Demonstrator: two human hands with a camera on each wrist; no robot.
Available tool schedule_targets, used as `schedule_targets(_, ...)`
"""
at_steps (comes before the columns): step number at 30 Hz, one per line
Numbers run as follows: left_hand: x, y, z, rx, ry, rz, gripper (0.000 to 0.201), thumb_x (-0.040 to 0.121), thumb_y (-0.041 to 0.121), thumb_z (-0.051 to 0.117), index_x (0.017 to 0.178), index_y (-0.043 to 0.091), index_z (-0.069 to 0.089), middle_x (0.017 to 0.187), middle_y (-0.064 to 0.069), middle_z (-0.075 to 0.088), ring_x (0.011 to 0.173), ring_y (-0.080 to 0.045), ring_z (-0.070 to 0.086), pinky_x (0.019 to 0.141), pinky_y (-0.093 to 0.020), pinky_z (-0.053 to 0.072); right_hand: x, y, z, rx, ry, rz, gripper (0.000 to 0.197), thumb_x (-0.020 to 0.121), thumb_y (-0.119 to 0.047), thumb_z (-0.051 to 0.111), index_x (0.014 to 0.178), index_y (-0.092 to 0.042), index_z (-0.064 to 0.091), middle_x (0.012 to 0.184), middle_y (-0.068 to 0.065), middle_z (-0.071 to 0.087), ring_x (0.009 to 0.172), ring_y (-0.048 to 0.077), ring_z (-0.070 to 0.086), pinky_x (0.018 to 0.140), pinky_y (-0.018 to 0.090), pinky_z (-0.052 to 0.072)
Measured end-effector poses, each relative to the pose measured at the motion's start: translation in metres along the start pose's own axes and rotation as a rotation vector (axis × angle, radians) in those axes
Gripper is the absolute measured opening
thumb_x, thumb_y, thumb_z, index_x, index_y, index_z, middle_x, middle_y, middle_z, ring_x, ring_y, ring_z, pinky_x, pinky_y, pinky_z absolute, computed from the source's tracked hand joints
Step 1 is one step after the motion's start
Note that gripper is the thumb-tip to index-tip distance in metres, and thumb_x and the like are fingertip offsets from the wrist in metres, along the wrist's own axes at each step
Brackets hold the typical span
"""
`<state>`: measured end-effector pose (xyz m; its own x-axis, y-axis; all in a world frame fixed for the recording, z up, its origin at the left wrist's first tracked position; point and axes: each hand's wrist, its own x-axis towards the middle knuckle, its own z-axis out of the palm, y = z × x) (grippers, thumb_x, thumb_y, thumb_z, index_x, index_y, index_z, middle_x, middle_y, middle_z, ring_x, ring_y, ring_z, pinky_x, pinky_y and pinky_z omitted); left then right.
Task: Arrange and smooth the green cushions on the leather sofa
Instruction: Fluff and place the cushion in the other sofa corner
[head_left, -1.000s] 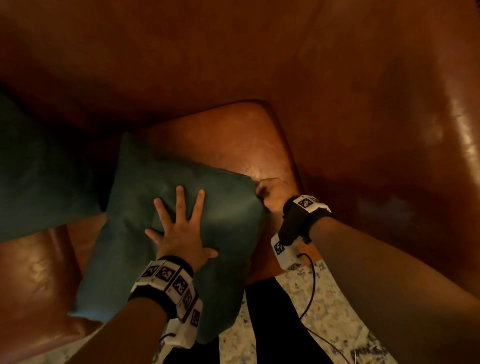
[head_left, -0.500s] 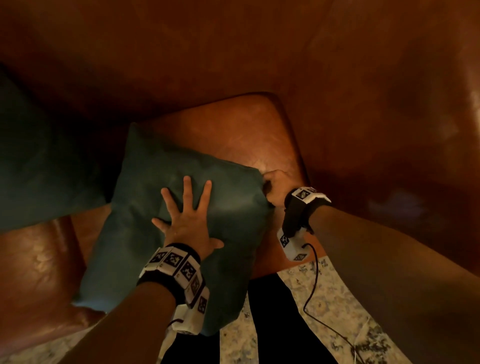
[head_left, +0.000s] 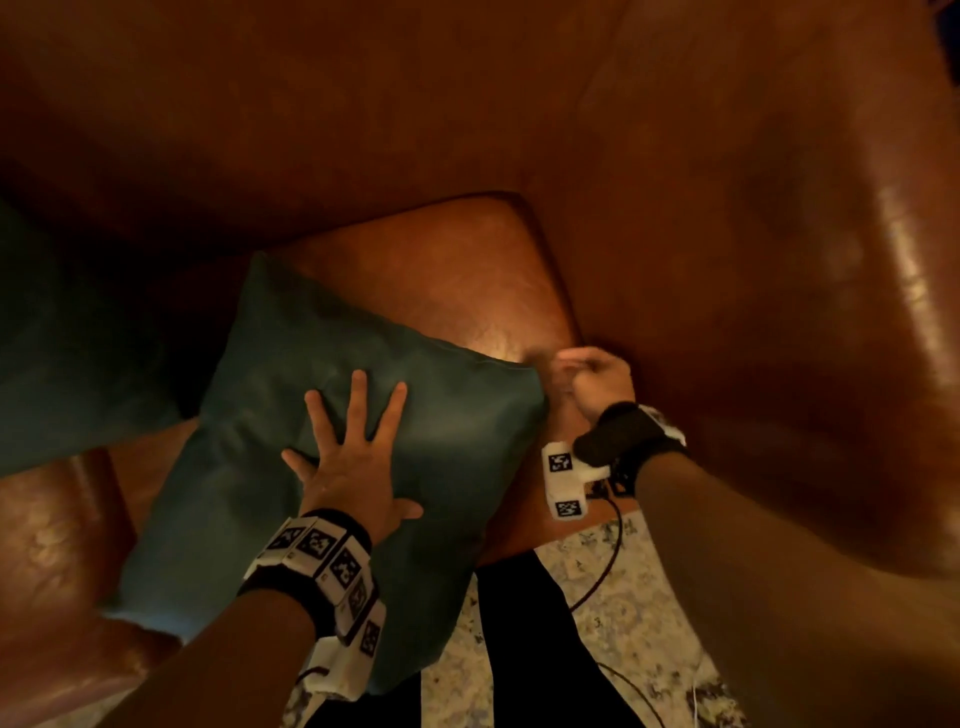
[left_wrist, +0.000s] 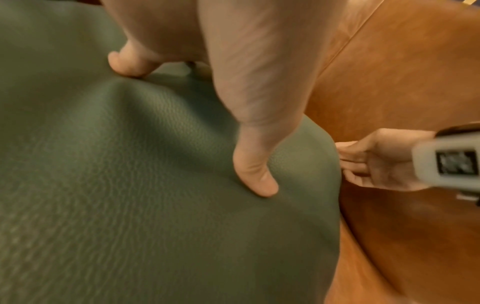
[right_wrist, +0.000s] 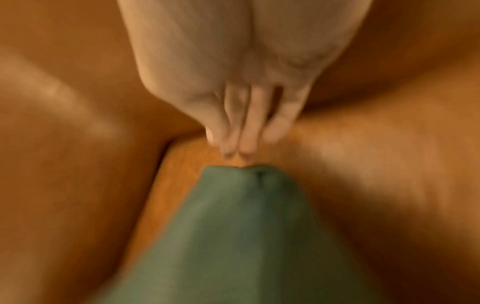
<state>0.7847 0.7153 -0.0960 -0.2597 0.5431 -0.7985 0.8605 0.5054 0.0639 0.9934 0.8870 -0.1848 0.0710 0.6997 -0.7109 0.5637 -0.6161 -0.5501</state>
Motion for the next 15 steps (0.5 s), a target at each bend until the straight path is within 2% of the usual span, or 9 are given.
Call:
schedule_targets(2,0.001,0.001,0.0,0.001,0.003,-0.005,0.137,0.06,0.063,0.075,0.133,0.046,-0.039,0.141,0.007,-0.05,0.137,-0.043,-0.031,0.105,-0.072,0.02,-0.001,-0.018,-0.008,-0.261,-0.223,-0.026,0.022,0.072,-0.016,0.066,0.072,-0.036,0.074,0.094,-0.006,0.071,0.093,0.014,0.065,0.087,0.03,0.051)
schedule_targets(4,0.001,0.002,0.0,0.002,0.005,-0.009,0.137,0.061,0.063,0.075,0.134,0.046,-0.039,0.142,0.007,-0.05,0.137,-0.043,-0.031,0.105,-0.072,0.02,0.002,-0.026,-0.014,-0.405,-0.325,-0.016,0.014,0.081,-0.019,0.07,0.08,-0.033,0.072,0.09,-0.011,0.066,0.085,0.007,0.059,0.079,0.021,0.044)
schedule_targets(7,0.001,0.001,-0.001,0.005,-0.002,-0.006,0.137,0.06,0.063,0.075,0.133,0.046,-0.039,0.143,0.007,-0.049,0.137,-0.043,-0.031,0.105,-0.072,0.021,0.008,-0.031,-0.015,-0.424,-0.32,-0.042,0.013,0.081,-0.026,0.074,0.074,-0.034,0.068,0.082,-0.011,0.067,0.081,0.006,0.061,0.075,0.02,0.044)
schedule_targets(10,0.001,0.0,-0.002,0.018,-0.01,-0.01,0.137,0.06,0.064,0.075,0.133,0.046,-0.04,0.143,0.006,-0.049,0.137,-0.044,-0.03,0.105,-0.072,0.021,0.009,-0.036,-0.013,-0.425,-0.373,-0.034,0.018,0.077,-0.02,0.079,0.077,-0.033,0.066,0.079,-0.015,0.065,0.079,0.003,0.062,0.065,0.015,0.045)
schedule_targets(15,0.001,0.003,-0.001,0.013,0.0,-0.014,0.137,0.059,0.064,0.075,0.134,0.046,-0.038,0.144,0.005,-0.048,0.137,-0.044,-0.03,0.104,-0.072,0.022,0.007,-0.04,-0.005,-0.514,-0.434,-0.045,0.029,0.072,-0.013,0.078,0.089,-0.033,0.063,0.092,-0.012,0.067,0.093,0.01,0.065,0.079,0.024,0.052)
